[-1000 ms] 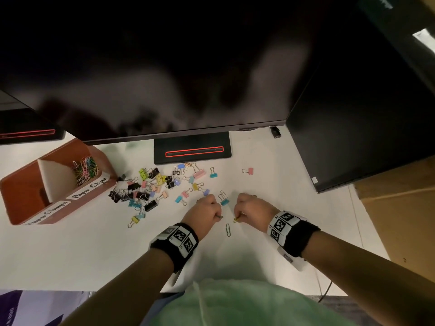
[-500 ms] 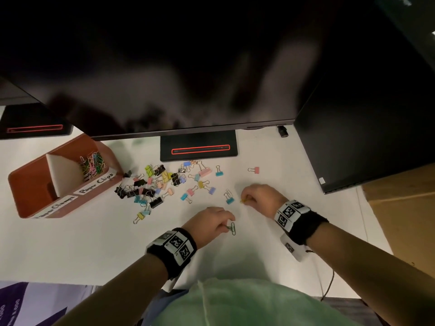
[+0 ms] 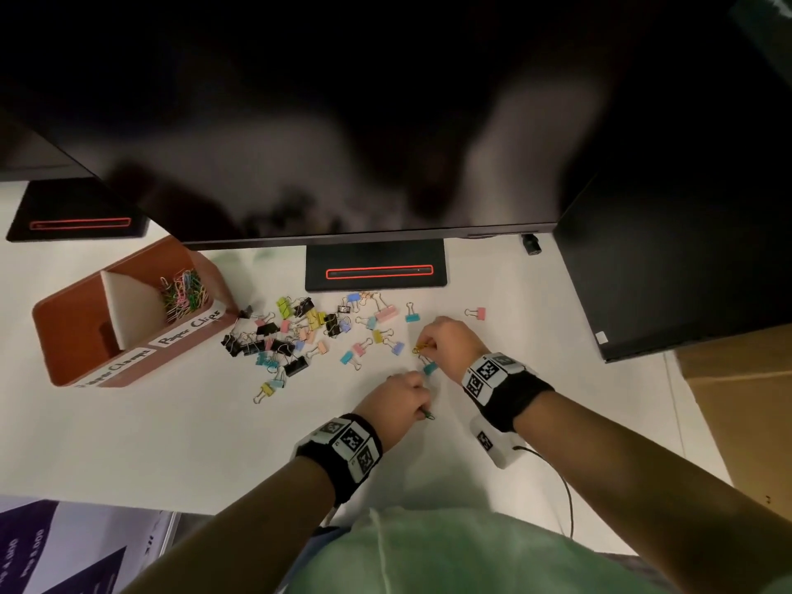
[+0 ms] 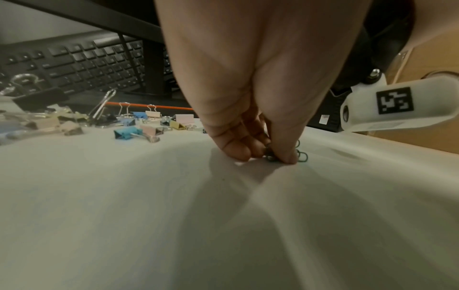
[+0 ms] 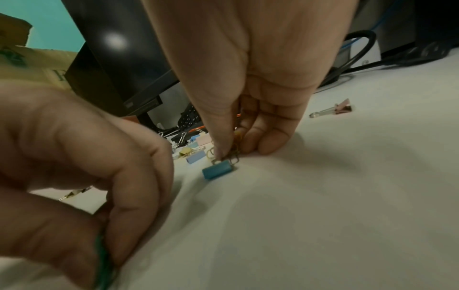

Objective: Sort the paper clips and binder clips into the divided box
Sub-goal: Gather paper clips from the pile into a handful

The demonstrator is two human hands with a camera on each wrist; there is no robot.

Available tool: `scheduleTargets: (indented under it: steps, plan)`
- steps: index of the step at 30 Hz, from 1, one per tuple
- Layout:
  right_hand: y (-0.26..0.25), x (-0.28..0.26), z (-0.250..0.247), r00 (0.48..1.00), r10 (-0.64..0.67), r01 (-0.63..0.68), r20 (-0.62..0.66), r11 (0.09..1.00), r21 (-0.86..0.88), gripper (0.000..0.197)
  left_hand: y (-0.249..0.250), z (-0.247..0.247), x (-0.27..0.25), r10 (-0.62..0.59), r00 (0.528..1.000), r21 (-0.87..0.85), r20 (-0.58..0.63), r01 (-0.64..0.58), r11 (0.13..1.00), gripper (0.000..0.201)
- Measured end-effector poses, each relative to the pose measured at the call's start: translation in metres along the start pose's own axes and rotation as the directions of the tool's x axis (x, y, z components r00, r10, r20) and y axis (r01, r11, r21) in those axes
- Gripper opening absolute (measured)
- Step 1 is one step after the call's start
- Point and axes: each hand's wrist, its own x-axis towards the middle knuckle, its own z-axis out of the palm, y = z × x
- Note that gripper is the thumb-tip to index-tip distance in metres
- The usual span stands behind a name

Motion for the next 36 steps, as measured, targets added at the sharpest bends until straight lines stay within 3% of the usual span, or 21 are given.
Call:
scheduleTargets:
  steps: [6,11,16,19,22,26,29,36]
  plan:
    - [-0.012,0.007,0.002,0.996,0.016,-0.004,0.086,0.991,-0.134,0.024,-0.026,-0.005,-0.025,-0.052,0.998,-0.027,-0.04,0.051,0.998,0.015]
    - [-0.02,0.007,0.009,0.992,0.069,-0.054,0.104,0.988,-0.142,0.025,-0.051,-0.028,-0.06,-0.145,0.96,-0.253,-0.24,0.082,0.964,0.003]
    - [-0.021,0.006,0.008,0.99,0.11,-0.107,0.086,0.994,-0.036,0.03,-0.087,-0.055,-0.088,-0.388,0.869,-0.407,-0.308,0.248,0.879,0.039]
    - [-0.021,-0.002,-0.001,0.994,0.104,-0.107,0.039,0.988,0.107,0.022,-0.102,-0.065,-0.088,-0.46,0.851,-0.449,-0.255,0.317,0.835,0.065]
    - [-0.016,-0.009,-0.002,0.994,0.108,-0.101,-0.033,0.98,0.17,0.015,-0.107,-0.068,-0.079,-0.479,0.867,-0.49,-0.14,0.36,0.794,0.086]
    - [-0.012,-0.016,0.004,0.995,0.092,-0.087,-0.029,0.986,0.145,0.018,-0.104,-0.068,-0.069,-0.415,0.91,-0.467,-0.003,0.366,0.805,0.083]
    - [-0.011,-0.02,0.007,0.993,0.108,-0.099,-0.047,0.982,0.162,0.022,-0.099,-0.068,-0.072,-0.342,0.939,-0.457,0.03,0.318,0.831,0.078]
    - [-0.015,-0.02,0.019,0.984,0.162,-0.149,-0.074,0.977,0.155,0.021,-0.103,-0.074,-0.091,-0.411,0.911,-0.465,-0.026,0.353,0.812,0.087]
